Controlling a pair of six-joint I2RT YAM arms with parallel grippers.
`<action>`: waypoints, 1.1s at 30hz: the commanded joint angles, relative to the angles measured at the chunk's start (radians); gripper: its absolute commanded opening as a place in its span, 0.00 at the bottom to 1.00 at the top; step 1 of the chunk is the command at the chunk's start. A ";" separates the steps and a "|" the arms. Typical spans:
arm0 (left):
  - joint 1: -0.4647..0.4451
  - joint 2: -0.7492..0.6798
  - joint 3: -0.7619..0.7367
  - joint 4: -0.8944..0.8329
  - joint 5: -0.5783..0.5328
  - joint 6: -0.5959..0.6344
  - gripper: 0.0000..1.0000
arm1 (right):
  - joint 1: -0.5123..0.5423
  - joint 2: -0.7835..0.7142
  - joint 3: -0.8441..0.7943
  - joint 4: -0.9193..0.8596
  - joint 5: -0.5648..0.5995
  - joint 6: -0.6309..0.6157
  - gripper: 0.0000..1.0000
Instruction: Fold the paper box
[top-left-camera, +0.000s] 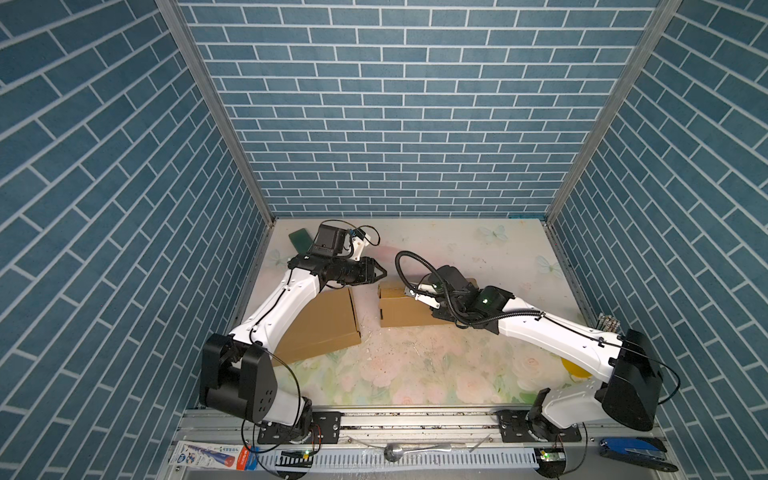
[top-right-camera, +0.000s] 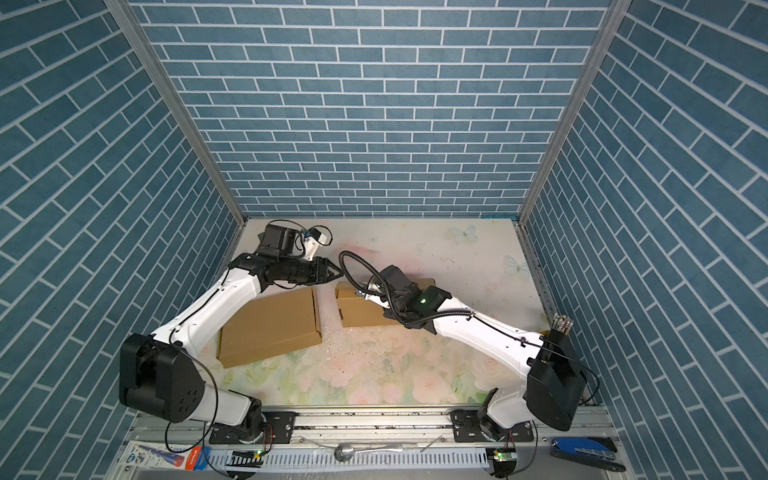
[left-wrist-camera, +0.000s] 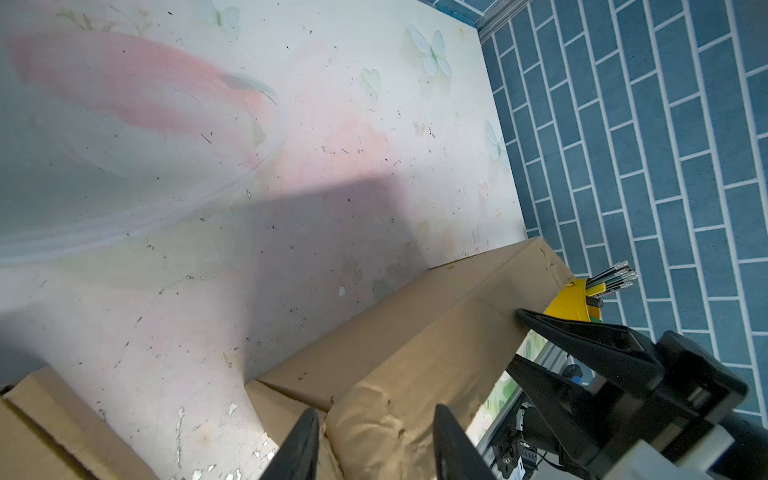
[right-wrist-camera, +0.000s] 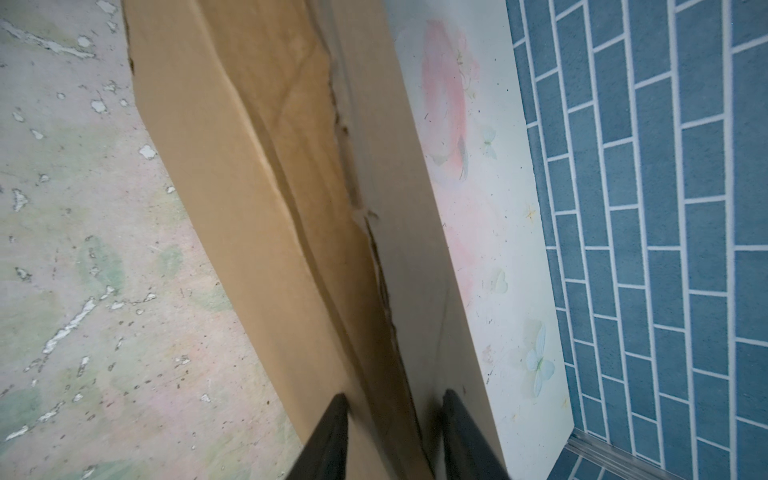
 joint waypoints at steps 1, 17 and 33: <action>-0.017 -0.001 -0.036 -0.029 -0.033 0.031 0.46 | 0.010 -0.001 -0.051 -0.063 -0.038 0.060 0.38; -0.016 -0.004 -0.214 0.010 -0.022 0.083 0.44 | -0.101 -0.159 0.003 -0.071 -0.316 0.349 0.65; -0.018 -0.005 -0.224 0.029 -0.023 0.080 0.44 | -0.649 -0.168 0.000 -0.256 -0.744 0.928 0.53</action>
